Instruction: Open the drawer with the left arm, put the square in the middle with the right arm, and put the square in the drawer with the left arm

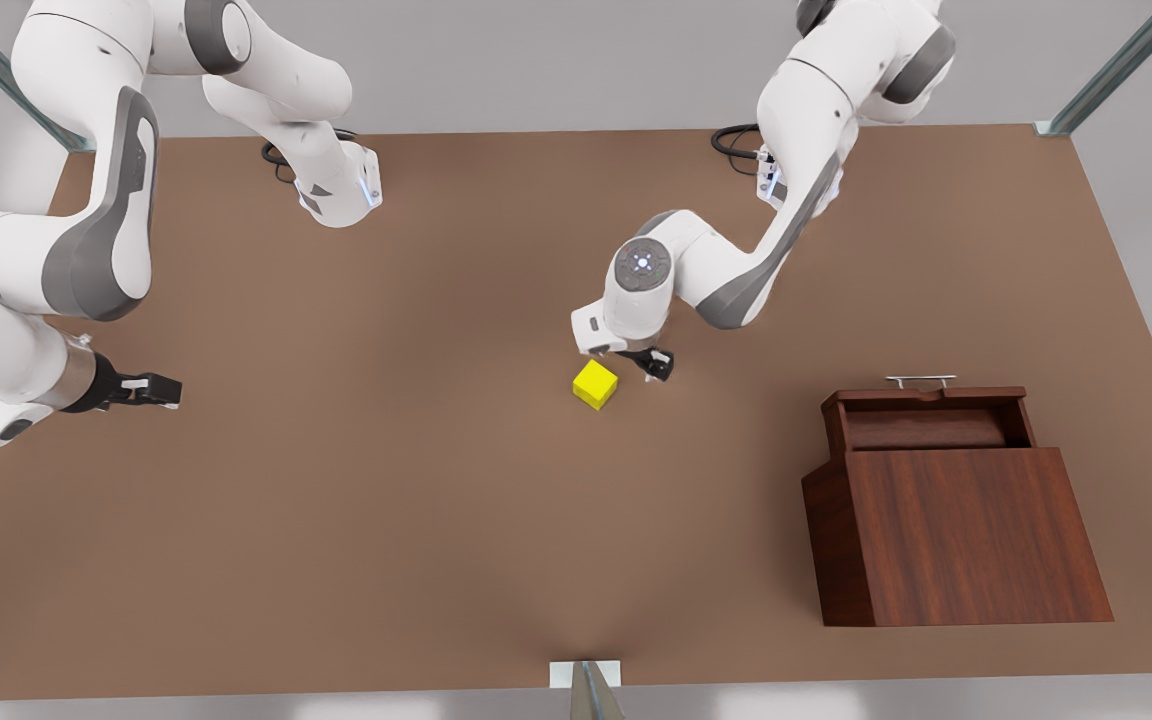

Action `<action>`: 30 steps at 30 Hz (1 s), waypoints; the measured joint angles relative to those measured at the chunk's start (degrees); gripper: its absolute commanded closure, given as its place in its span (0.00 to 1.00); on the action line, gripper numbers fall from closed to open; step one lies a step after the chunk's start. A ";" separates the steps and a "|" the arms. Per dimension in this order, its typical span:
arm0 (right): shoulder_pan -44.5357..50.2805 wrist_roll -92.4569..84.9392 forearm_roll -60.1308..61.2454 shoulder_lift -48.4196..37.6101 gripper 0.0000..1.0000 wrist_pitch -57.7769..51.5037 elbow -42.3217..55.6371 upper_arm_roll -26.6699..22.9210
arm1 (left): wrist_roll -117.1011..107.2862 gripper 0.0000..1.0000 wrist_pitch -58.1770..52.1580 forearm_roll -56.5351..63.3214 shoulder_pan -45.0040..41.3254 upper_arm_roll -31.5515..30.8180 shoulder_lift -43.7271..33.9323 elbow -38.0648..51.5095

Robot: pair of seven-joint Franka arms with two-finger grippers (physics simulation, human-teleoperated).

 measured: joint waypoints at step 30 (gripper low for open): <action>0.37 0.22 0.04 -0.09 0.00 -0.14 -0.09 0.00 | -4.81 0.00 9.70 4.39 -3.00 -0.70 13.98 4.85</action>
